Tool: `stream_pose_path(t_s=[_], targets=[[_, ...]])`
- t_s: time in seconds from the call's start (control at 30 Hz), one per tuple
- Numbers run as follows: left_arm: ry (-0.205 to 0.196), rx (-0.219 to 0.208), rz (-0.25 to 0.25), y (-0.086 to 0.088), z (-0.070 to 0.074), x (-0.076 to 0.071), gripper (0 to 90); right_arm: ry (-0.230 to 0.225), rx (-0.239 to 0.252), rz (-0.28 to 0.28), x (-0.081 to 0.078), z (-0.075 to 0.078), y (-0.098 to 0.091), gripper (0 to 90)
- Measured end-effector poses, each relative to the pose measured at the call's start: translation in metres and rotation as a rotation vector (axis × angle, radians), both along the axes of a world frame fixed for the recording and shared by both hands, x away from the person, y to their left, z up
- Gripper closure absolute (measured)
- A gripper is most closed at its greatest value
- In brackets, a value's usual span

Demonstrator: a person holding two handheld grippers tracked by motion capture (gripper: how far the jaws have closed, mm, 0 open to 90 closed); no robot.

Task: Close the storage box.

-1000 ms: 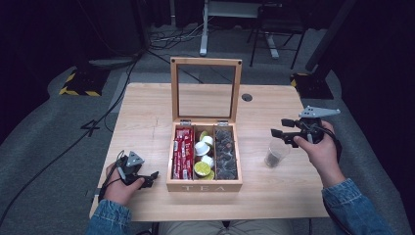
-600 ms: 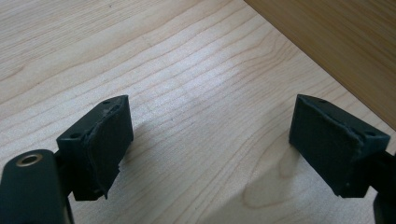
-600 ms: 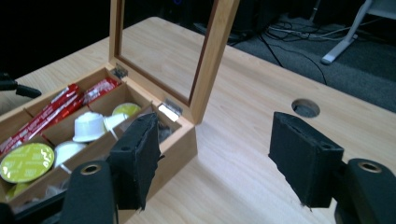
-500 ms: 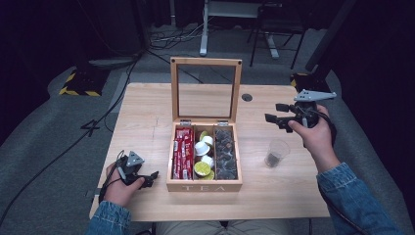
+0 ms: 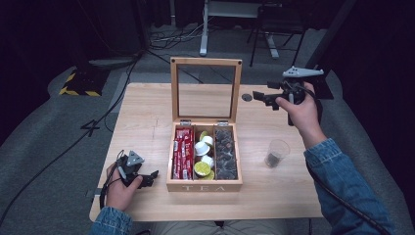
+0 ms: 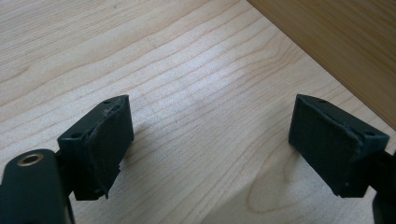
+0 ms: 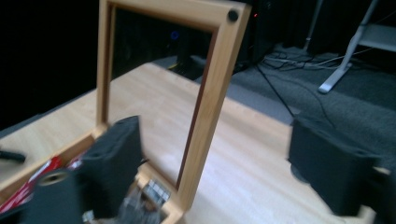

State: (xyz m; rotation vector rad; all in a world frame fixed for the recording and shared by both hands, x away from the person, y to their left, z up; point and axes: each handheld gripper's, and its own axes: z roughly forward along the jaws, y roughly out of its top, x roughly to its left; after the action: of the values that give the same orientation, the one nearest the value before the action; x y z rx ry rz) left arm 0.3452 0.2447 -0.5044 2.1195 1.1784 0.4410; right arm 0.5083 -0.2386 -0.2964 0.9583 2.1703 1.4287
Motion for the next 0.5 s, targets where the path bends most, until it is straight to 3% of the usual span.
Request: stream_pose_path(t_s=[0.03,0.23,0.5], targets=[[0.001,-0.002,0.002,0.000,0.000,0.000,14.3,-0.006,0.002,0.004,0.005,0.002,0.002,27.4],[0.000,0.000,0.000,0.000,0.000,0.000,14.3,-0.011,-0.021,0.021,0.029,0.013,0.013,30.2],[0.003,0.000,0.000,0.000,0.000,0.000,14.3,-0.001,-0.066,0.040,0.053,0.016,0.026,40.6]])
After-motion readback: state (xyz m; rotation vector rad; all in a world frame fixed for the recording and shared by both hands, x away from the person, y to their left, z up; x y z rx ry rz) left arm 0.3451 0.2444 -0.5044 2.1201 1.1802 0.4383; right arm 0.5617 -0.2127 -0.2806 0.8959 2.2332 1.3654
